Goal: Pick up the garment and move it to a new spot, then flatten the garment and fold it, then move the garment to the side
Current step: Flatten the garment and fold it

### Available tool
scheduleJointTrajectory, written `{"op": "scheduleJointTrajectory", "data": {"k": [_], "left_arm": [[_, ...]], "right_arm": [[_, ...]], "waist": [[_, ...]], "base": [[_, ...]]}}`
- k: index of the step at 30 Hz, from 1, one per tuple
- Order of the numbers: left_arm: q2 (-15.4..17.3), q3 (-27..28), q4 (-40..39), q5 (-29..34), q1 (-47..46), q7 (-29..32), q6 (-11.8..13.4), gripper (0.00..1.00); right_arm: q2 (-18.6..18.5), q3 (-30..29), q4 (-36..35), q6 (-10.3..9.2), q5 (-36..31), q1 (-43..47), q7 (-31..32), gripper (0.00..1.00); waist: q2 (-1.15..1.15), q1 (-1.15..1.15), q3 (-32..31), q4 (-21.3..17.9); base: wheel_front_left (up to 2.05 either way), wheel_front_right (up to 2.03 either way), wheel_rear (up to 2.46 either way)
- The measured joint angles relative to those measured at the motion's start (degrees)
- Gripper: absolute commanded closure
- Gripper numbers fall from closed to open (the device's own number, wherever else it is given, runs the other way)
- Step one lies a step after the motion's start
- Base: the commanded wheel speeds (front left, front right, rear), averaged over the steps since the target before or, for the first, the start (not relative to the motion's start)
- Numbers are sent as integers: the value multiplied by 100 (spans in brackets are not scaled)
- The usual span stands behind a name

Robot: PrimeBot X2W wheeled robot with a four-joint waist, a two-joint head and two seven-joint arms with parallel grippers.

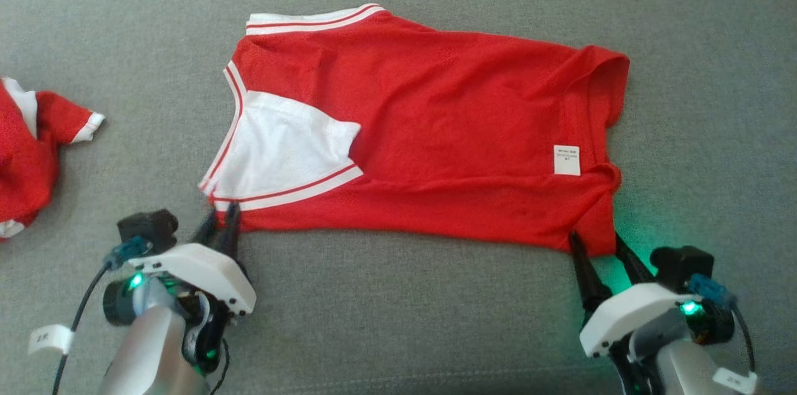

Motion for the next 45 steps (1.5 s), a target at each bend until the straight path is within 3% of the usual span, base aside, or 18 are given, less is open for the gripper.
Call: {"op": "scheduleJointTrajectory", "data": {"k": [1,2,3,13,18,34,35,36,37,45], "left_arm": [[-1,-10,44,0,-28,-21,-35,100],[-19,-18,83,0,-52,-49,-46,100],[-18,-22,104,0,-55,-83,-68,100],[-31,-31,-51,-55,52,-517,-75,100],[-34,11,-575,-137,534,-558,108,100],[-46,-82,-2056,-291,2247,137,612,100],[-46,-97,-2074,-292,2286,178,623,100],[-47,-124,-2103,-292,2308,190,652,76],[-48,-157,-2135,-292,2314,226,672,0],[1,-163,-2448,-93,2296,-177,842,0]], "right_arm": [[0,7,70,0,27,-59,-8,67],[0,15,125,1,57,-113,-19,98],[-1,22,179,0,83,-153,-51,100],[-1,30,287,1,152,-194,-110,100],[-3,1,62,0,46,-38,27,100],[-208,-180,-805,1,2,1133,834,100],[-215,-179,-806,1,2,1137,839,95],[-223,-175,-814,1,13,1136,839,53],[-230,-171,-833,1,63,1135,839,0],[-243,-81,-1567,1,178,1134,691,0]], "waist": [[0,0,-1,1],[0,0,-2,3],[0,0,-5,9],[0,0,-67,110],[0,0,-183,221],[0,0,-616,436],[0,0,-628,424],[0,0,-638,414],[0,0,-646,406],[0,0,-746,307]], "base": [[0,0,0],[0,0,0],[0,0,0],[0,0,0],[0,0,0],[0,0,0],[0,0,0],[0,0,0],[0,0,0],[0,0,0]]}}
